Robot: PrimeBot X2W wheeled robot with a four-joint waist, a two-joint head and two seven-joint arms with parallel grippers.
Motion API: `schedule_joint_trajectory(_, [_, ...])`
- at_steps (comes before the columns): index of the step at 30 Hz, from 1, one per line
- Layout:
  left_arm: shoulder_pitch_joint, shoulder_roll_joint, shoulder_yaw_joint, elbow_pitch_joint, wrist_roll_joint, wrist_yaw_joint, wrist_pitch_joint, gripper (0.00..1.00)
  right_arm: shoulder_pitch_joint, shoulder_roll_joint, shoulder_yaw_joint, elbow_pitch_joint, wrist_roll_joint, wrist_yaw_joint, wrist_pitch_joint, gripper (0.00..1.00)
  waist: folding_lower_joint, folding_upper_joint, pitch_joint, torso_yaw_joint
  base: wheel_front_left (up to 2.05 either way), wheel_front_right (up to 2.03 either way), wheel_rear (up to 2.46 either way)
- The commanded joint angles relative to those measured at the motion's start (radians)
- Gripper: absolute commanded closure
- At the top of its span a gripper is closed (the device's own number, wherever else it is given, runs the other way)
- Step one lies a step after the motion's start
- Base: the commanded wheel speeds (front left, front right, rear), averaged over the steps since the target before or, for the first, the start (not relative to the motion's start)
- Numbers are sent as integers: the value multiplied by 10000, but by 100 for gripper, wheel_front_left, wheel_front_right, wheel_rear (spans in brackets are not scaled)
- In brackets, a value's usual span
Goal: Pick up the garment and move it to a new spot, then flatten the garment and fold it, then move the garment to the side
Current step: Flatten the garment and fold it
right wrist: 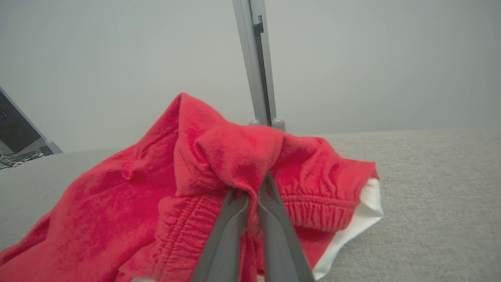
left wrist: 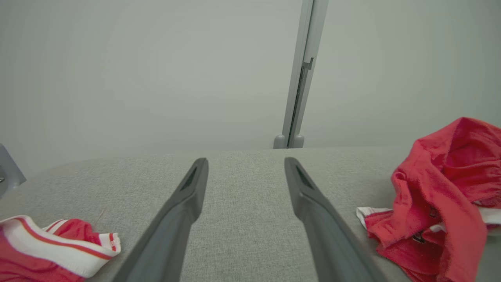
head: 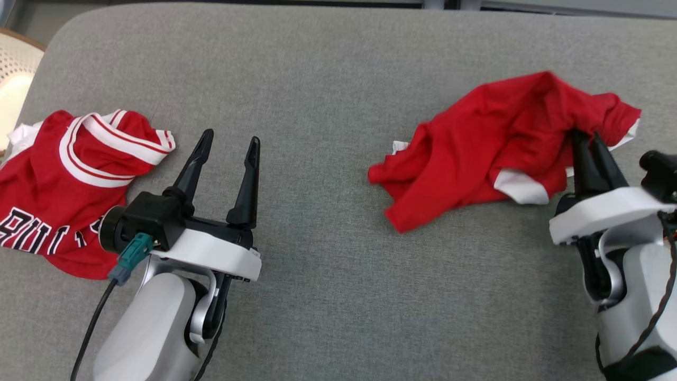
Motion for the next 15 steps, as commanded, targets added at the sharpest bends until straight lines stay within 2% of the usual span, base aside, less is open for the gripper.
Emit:
schedule_joint_trajectory(1, [-222,-4,12,58,100,-74,-57,0,-322,-97,-123,272,81,-3,-159,95,0,0,295,176,0,0,0])
schedule_joint_trajectory(3, [-289,-80,17,126,134,-111,-65,0,-682,-152,-317,815,131,-3,-247,8,0,0,378,178,0,0,0])
schedule_joint_trajectory(4, [-316,-114,6,176,149,-146,-67,0,-850,-160,-406,1055,121,-3,-338,0,0,0,400,169,0,0,0])
schedule_joint_trajectory(10, [-424,-190,86,416,246,-227,-81,0,-1459,-350,-341,1942,107,-3,-1155,0,0,0,326,20,0,0,0])
schedule_joint_trajectory(15, [-205,-215,233,490,345,-225,-85,0,-1181,-782,274,1751,214,-3,-1801,0,0,0,33,-184,0,0,0])
